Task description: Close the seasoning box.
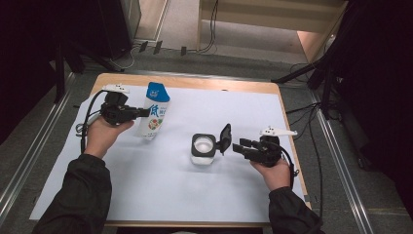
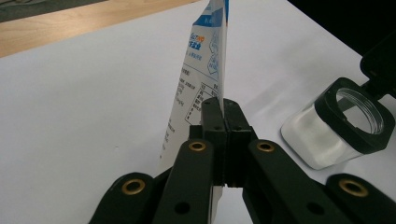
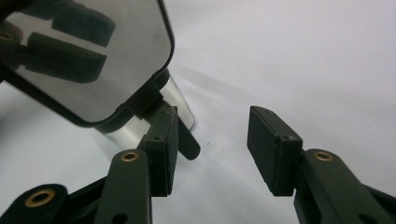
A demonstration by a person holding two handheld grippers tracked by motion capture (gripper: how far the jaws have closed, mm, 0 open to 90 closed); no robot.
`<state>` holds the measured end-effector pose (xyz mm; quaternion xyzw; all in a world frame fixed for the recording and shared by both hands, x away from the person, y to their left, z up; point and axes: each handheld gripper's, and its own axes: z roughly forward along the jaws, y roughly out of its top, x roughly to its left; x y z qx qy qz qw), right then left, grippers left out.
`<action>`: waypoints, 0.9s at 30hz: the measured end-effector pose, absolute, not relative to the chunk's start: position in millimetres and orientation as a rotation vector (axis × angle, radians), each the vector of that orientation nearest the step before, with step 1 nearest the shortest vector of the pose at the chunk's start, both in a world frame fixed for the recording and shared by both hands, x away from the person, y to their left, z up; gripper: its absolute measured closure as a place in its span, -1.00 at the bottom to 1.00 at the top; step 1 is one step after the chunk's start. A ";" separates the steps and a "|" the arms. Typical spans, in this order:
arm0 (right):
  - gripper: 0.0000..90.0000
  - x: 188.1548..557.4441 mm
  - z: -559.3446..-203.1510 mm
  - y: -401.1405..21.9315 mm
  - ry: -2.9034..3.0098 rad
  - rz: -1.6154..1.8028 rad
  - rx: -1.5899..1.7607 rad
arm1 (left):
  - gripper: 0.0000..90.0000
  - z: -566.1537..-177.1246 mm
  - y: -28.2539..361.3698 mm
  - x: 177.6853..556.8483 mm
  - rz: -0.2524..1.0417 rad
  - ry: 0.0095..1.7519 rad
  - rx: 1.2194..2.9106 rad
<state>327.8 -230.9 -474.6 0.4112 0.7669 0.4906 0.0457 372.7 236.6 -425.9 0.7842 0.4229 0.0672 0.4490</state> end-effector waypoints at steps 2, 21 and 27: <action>0.22 329.9 -474.2 -232.2 2.336 1.497 1.266 | 1.00 -427.2 237.7 369.9 0.164 1.036 1.951; 0.21 339.1 -471.7 -218.9 2.376 1.478 1.191 | 0.99 -441.0 265.0 338.5 0.173 1.111 1.953; 0.21 339.6 -470.8 -216.9 2.383 1.478 1.183 | 0.95 -449.1 267.8 330.4 0.154 1.109 1.979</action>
